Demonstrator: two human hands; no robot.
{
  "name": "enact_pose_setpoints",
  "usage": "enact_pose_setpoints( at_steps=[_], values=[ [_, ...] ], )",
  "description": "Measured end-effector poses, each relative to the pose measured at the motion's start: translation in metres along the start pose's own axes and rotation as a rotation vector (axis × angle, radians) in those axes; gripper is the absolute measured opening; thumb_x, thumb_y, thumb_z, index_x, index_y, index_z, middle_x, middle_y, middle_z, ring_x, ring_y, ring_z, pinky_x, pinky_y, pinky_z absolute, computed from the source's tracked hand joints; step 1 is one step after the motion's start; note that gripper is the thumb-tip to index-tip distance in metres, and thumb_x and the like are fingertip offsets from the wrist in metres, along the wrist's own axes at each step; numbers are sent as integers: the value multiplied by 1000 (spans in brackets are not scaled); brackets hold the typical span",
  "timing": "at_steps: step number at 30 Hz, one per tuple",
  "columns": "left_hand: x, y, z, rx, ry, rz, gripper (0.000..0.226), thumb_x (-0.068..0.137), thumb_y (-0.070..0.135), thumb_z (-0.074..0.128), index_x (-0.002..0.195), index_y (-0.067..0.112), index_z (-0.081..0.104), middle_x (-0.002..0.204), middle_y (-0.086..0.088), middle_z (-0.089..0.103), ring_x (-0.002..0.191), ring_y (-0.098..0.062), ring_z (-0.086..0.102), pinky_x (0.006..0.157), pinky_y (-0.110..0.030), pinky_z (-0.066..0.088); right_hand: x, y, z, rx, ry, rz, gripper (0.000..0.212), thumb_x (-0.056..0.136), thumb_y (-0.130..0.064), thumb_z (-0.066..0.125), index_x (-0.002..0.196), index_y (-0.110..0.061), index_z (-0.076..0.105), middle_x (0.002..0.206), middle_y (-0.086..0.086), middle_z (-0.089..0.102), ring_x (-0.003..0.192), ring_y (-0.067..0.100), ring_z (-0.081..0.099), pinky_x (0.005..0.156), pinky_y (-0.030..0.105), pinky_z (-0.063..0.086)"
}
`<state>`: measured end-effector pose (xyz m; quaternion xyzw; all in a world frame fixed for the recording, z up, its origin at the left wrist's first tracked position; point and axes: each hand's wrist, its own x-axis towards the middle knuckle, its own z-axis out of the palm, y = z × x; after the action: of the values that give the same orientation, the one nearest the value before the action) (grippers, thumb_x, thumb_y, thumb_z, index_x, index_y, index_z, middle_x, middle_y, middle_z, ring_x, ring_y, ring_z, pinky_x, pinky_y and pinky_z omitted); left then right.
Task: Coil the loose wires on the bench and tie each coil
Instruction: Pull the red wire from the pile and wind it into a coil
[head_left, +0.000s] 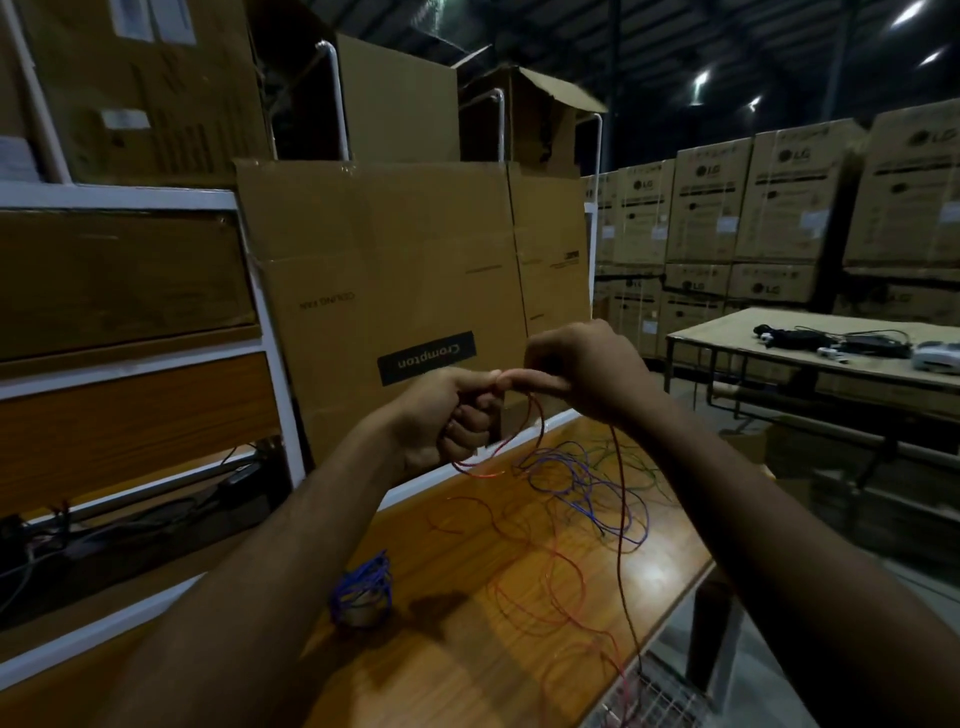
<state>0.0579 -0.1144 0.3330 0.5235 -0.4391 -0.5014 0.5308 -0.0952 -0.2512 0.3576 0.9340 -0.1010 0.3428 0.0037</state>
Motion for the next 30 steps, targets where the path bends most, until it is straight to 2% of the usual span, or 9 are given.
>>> enact_pose_setpoints(
  at_steps=[4, 6, 9, 13, 18, 20, 22, 25, 30],
  values=[
    [-9, 6, -11, -174, -119, 76, 34, 98, 33, 42, 66, 21, 39, 54, 8, 20, 43, -8, 14, 37, -19, 14, -22, 19, 10, 904, -302, 308, 61, 90, -63, 47, 72, -6, 59, 61, 1, 48, 50, 12, 40, 50, 21, 32],
    [-14, 13, -21, -329, -101, 166, 34, 96, 34, 41, 64, 22, 42, 54, 10, 19, 44, -7, 14, 35, -17, 18, -46, 42, 26, 1172, -420, 396, 45, 95, -52, 51, 73, -14, 61, 64, -1, 42, 56, 12, 36, 55, 24, 31],
    [-19, 22, -35, -524, -21, 302, 31, 94, 33, 43, 65, 23, 43, 59, 10, 14, 45, -5, 12, 36, -16, 15, -87, 67, 58, 1403, -514, 471, 21, 84, -33, 59, 87, -12, 62, 74, 2, 48, 67, 17, 42, 67, 29, 39],
    [-14, 25, -37, -602, 42, 362, 31, 93, 31, 43, 64, 21, 41, 60, 9, 12, 46, -6, 11, 35, -16, 17, -119, 57, 90, 1349, -448, 619, 24, 98, -16, 56, 115, -1, 63, 84, 8, 59, 77, 21, 58, 78, 36, 54],
    [-1, 19, -32, -561, 91, 343, 37, 101, 34, 37, 66, 21, 41, 50, 8, 24, 37, -6, 23, 34, -18, 19, -97, 15, 92, 1316, 128, 698, 22, 101, -10, 46, 118, -8, 60, 96, 13, 67, 70, 16, 64, 59, 25, 52],
    [4, 16, -26, -524, 109, 332, 40, 104, 34, 33, 66, 21, 40, 48, 8, 27, 36, -6, 25, 35, -18, 17, -87, 0, 87, 1247, 230, 747, 16, 101, -10, 49, 112, -6, 60, 92, 13, 70, 64, 15, 64, 53, 24, 51],
    [8, 12, -18, -491, 118, 323, 40, 105, 34, 32, 67, 21, 37, 47, 8, 26, 35, -6, 24, 34, -18, 18, -80, -14, 83, 998, 182, 745, 11, 100, -14, 55, 100, -8, 65, 82, 10, 72, 58, 12, 63, 49, 25, 49],
    [12, 8, -11, -435, 144, 321, 42, 106, 33, 31, 67, 20, 37, 47, 8, 25, 35, -6, 23, 31, -18, 21, -70, -28, 66, 432, -15, 607, 14, 97, -22, 60, 90, -17, 71, 79, -2, 72, 65, 5, 65, 60, 22, 55],
    [17, 3, -11, -373, 187, 337, 43, 107, 33, 31, 68, 18, 37, 48, 6, 25, 37, -7, 22, 34, -19, 21, -53, -49, 11, 128, -259, 188, 35, 96, -4, 52, 123, -20, 66, 118, -3, 64, 92, 4, 58, 76, 15, 50]
  ],
)
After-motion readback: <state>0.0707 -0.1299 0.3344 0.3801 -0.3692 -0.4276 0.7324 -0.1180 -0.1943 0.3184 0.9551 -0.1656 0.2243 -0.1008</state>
